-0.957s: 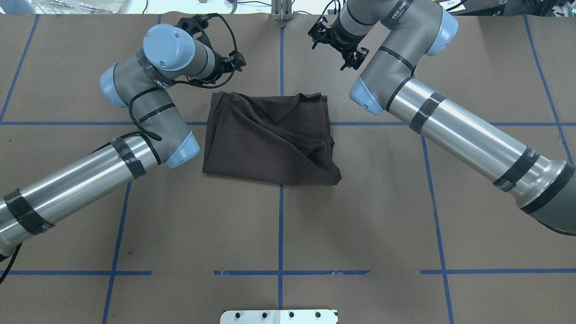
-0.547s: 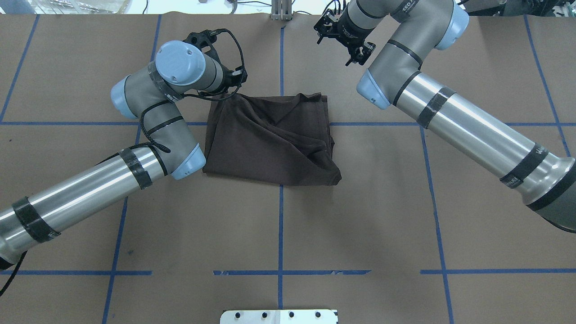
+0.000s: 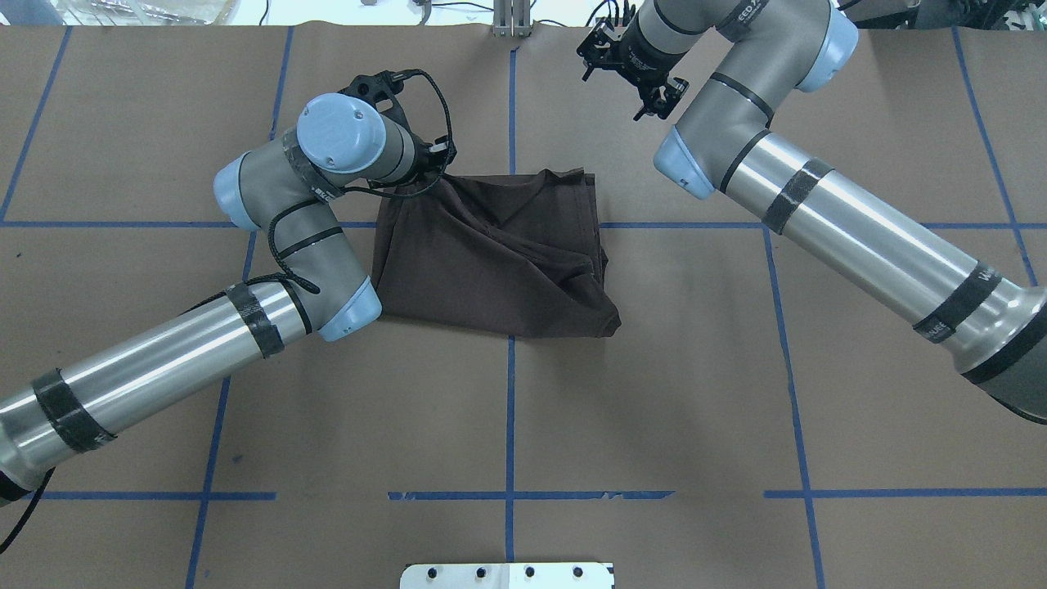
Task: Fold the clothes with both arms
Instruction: 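Release the fold and raise both grippers above the shirt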
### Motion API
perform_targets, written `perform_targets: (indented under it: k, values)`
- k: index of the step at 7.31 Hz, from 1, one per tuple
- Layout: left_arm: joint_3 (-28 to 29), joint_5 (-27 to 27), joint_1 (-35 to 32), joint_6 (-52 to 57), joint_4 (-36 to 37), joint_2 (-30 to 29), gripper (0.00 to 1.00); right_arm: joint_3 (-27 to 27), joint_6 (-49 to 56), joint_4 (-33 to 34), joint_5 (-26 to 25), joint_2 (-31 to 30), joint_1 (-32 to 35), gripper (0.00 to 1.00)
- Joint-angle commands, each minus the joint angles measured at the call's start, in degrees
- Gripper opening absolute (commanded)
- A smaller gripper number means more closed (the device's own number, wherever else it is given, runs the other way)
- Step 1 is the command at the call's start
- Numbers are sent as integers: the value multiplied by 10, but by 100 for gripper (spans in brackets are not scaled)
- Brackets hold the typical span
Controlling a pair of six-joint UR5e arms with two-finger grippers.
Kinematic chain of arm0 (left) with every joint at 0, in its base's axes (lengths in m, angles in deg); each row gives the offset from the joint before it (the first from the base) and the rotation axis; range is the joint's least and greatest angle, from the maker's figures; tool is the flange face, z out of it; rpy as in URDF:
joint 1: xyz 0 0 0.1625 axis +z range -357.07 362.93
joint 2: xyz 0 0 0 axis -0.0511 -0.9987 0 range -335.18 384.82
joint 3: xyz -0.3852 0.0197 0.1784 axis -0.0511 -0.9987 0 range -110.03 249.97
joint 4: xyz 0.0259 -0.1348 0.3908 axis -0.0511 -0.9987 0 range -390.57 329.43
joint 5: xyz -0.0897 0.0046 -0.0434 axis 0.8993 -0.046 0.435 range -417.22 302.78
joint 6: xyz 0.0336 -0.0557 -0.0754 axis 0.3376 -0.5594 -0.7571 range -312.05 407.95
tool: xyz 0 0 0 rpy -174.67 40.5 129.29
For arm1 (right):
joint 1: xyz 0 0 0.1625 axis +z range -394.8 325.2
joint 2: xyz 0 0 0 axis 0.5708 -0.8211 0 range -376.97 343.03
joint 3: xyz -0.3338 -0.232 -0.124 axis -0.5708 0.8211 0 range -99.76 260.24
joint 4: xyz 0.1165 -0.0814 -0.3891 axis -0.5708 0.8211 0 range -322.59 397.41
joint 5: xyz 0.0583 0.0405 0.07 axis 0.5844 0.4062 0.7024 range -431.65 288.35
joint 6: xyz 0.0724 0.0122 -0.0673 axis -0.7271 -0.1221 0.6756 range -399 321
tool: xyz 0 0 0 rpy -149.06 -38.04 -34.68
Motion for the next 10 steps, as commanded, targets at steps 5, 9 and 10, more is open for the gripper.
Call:
perform_targets:
  k: [5, 9, 10]
  values:
    - [-8, -3, -12, 8, 19, -5, 0, -1, -1, 0, 0, -8, 0, 100]
    - [-7, -5, -69, 80, 82, 4, 0, -2, -1, -1, 2, -8, 0, 100]
    - [-4, -5, -69, 80, 77, 3, 0, -2, -1, 0, 3, -9, 5, 100]
